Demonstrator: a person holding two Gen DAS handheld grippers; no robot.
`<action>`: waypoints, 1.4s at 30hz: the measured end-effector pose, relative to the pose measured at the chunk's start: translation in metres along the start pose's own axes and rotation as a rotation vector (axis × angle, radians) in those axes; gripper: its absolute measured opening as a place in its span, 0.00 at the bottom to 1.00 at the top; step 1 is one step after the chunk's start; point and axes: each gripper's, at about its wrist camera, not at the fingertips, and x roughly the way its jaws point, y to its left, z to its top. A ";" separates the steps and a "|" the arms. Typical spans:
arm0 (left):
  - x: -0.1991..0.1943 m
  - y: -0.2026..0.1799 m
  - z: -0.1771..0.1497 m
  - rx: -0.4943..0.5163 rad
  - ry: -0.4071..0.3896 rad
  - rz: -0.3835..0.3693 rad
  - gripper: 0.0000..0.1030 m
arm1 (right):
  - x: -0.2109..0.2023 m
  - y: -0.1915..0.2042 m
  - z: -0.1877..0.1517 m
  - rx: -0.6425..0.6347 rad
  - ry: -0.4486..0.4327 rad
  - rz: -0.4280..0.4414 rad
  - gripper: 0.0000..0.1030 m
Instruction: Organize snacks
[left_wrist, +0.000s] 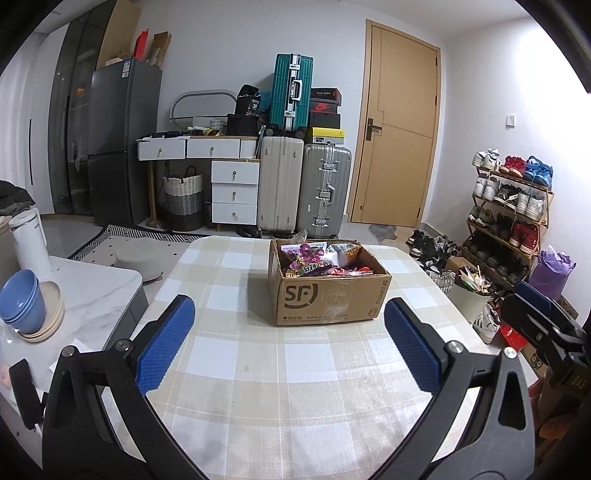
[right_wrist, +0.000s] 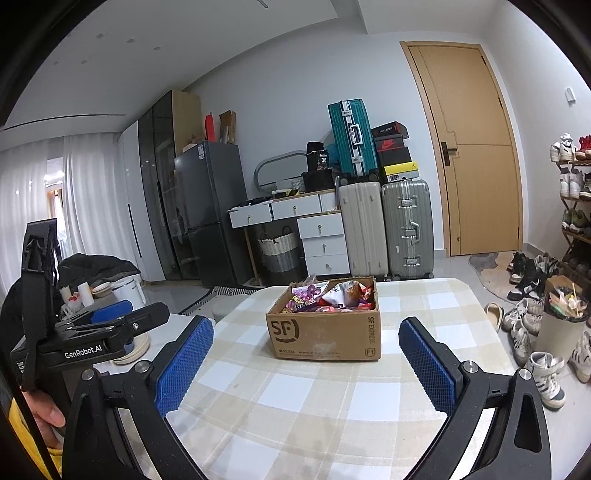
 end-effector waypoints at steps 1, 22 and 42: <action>0.001 -0.001 0.000 0.003 0.000 0.001 0.99 | 0.000 -0.001 -0.001 0.004 0.001 0.003 0.99; 0.002 -0.001 -0.002 0.004 0.000 0.002 0.99 | 0.000 -0.001 -0.004 0.001 0.002 0.007 0.99; 0.015 0.014 -0.010 0.012 0.039 0.021 0.99 | 0.001 -0.001 -0.010 0.004 0.011 0.012 0.99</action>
